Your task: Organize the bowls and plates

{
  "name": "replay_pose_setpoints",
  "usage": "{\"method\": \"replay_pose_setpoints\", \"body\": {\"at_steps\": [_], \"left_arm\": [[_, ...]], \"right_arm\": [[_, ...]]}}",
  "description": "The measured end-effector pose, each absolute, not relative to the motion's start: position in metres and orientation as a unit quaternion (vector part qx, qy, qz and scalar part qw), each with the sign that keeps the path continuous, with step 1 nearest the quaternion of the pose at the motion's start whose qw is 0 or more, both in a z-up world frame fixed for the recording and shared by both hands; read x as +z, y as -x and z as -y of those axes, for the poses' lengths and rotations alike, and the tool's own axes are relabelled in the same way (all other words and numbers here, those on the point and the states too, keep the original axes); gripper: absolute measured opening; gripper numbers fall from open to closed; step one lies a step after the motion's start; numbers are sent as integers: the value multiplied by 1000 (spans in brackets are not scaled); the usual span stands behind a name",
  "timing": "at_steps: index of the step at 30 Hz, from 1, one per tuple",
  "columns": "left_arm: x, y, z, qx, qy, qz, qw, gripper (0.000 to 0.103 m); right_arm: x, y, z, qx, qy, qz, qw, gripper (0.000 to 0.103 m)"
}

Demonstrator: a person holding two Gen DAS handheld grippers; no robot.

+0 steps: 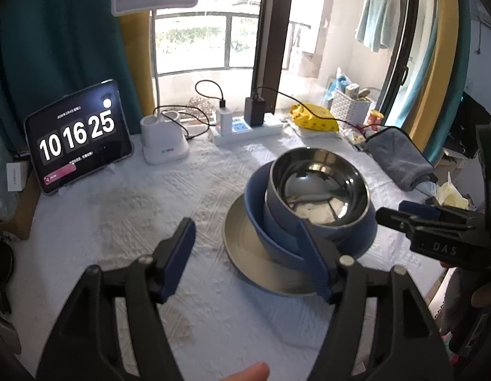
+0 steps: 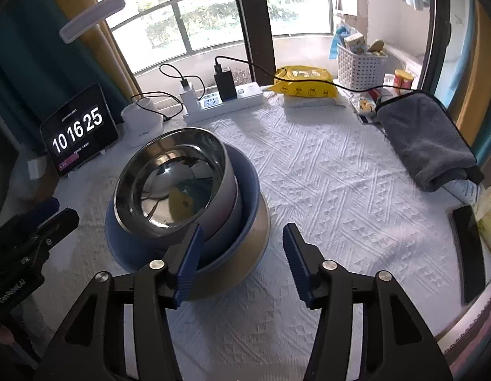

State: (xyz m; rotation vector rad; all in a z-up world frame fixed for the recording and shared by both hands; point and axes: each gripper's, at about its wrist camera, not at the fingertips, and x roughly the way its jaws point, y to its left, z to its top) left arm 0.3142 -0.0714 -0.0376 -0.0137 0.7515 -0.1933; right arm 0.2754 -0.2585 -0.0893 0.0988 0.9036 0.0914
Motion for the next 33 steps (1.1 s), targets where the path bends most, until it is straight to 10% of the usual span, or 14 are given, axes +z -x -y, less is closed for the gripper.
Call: {"method": "replay_pose_setpoints", "body": {"at_steps": [33], "left_arm": [[4, -196, 45, -77, 14, -271, 959, 76]], "right_arm": [[-40, -156, 203, 72, 34, -338, 938, 61]]}}
